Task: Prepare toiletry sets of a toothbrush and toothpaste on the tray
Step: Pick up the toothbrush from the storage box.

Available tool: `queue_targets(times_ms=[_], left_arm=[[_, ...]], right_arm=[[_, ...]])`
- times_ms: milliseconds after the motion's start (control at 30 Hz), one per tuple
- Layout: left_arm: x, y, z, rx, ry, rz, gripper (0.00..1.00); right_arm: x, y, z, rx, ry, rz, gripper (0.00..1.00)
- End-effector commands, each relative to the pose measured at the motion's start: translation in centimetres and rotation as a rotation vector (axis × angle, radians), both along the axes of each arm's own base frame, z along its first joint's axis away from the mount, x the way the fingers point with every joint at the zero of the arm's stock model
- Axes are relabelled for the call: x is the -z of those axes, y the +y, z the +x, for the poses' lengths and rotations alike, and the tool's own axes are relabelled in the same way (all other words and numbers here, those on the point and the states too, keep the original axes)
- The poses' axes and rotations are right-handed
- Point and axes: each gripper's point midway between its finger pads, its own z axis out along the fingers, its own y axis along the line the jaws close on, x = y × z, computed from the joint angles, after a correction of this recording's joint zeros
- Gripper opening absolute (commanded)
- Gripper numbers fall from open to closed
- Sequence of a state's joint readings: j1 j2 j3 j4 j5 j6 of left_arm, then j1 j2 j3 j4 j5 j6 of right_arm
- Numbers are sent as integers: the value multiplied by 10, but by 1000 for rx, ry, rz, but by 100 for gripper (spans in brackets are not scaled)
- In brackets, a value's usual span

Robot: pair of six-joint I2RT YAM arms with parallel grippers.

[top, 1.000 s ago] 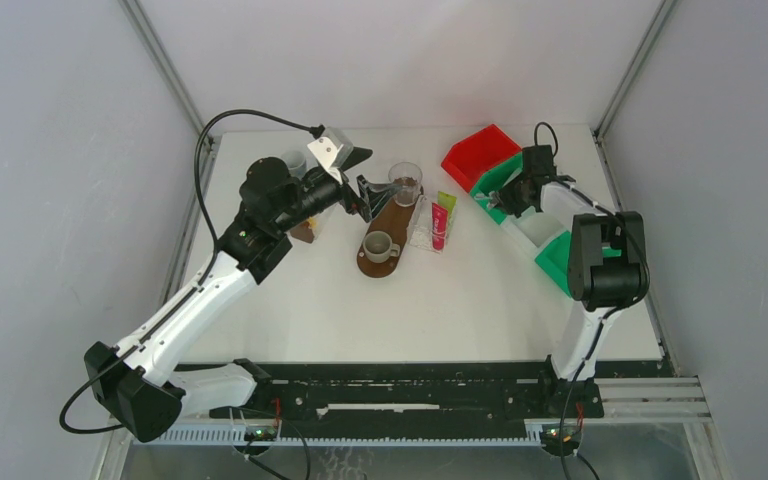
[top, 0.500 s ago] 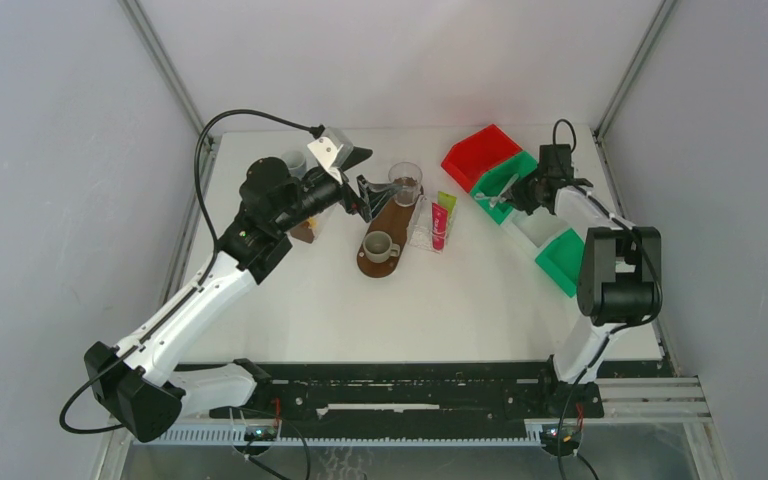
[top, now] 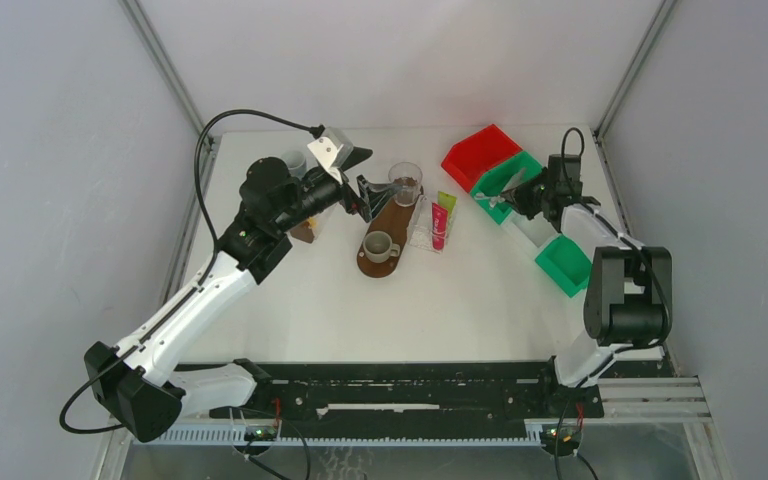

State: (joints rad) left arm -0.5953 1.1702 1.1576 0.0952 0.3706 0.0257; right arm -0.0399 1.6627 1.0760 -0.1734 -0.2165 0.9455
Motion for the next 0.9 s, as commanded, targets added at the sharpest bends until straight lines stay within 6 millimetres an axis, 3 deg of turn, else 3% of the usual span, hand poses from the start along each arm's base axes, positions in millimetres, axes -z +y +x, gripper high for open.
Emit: queue_targets(times_ms=[0,233,467,700,867], left_arm=[[-10,4,-4,-1,-38,-16,92],[-6,5,-2,-10,-29,22,92],[-8,0,-9,15,-27,19,93],[-19,-10,-38,123,3,-123,92],[3,-11,-67,217,130,-304,91]], right_arm=[[-58,4,12,-18,-214,24,2],[-73,10,-5,-63,-288,13,0],[-99,28,-41,-202,-422,-102,0],[-117,50,-90,-359,-587,-140,0],[-111,71,-133,-507,-703,-139,0]])
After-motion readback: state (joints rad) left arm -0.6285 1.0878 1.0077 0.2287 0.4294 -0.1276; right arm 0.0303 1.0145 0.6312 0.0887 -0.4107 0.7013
